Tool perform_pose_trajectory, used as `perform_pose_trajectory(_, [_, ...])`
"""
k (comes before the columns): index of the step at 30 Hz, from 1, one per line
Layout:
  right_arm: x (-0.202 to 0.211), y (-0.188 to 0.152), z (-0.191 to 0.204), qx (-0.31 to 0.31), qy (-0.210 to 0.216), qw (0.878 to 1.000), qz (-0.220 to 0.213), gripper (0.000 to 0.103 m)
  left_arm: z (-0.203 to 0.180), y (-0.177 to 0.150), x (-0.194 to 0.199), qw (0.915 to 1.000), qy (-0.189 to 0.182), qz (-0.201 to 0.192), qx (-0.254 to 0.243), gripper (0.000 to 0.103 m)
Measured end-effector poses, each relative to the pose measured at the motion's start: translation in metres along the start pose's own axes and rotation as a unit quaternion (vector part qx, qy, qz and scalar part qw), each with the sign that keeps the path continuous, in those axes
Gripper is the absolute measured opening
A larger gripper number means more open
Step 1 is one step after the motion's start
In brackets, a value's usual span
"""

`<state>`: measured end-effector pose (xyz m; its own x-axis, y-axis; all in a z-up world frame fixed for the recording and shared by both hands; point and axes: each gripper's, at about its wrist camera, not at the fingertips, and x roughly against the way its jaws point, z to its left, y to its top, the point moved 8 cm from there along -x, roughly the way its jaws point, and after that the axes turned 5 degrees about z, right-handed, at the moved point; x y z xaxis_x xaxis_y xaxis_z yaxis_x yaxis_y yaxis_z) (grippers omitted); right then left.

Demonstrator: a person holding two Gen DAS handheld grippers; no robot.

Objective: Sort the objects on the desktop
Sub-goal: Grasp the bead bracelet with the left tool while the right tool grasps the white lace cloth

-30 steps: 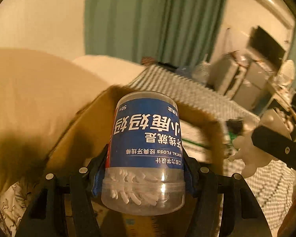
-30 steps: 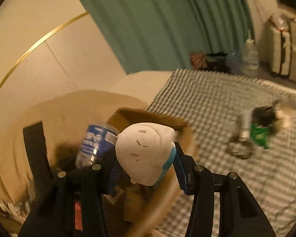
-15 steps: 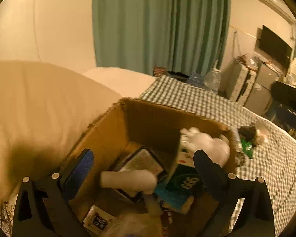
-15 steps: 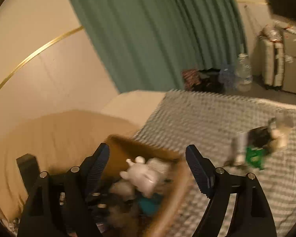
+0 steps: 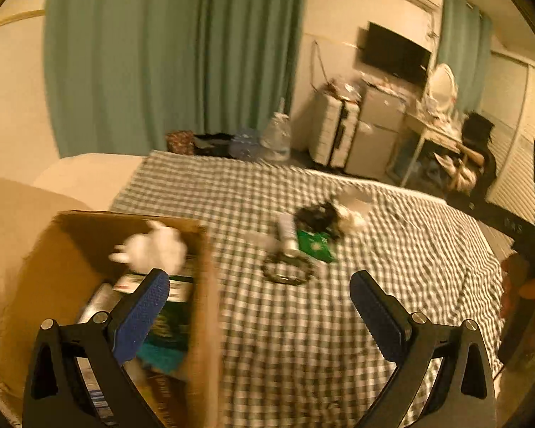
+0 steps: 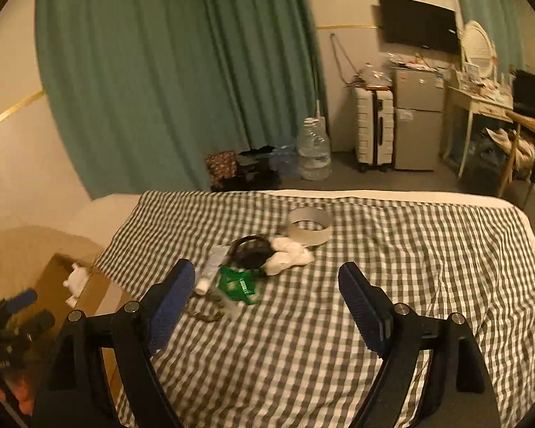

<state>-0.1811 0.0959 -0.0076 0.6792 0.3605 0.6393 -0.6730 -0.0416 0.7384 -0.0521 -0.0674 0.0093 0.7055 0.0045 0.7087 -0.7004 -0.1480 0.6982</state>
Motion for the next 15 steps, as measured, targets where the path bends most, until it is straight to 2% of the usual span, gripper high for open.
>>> perform_pose_trajectory(7, [-0.037,-0.008,-0.002,0.038,0.002,0.999,0.011,0.083,-0.056,0.001,-0.065,0.9984,-0.027,0.036,-0.034,0.103])
perform_pose_trajectory(10, [-0.063,-0.020,-0.013,0.034,0.011,0.999,0.032,0.083,-0.067,-0.004,-0.111,0.9961,-0.034,0.063,-0.053,0.103])
perform_pose_trajectory(12, [-0.077,-0.024,-0.018,0.035,0.006,0.999,0.041,0.083,-0.061,-0.010,-0.137,0.9960,-0.023,0.074,-0.044,0.103])
perform_pose_trajectory(15, [-0.094,-0.027,-0.022,0.040,0.009,0.998,0.049,0.083,-0.049,-0.015,-0.176,0.9952,-0.016,0.097,0.001,0.103])
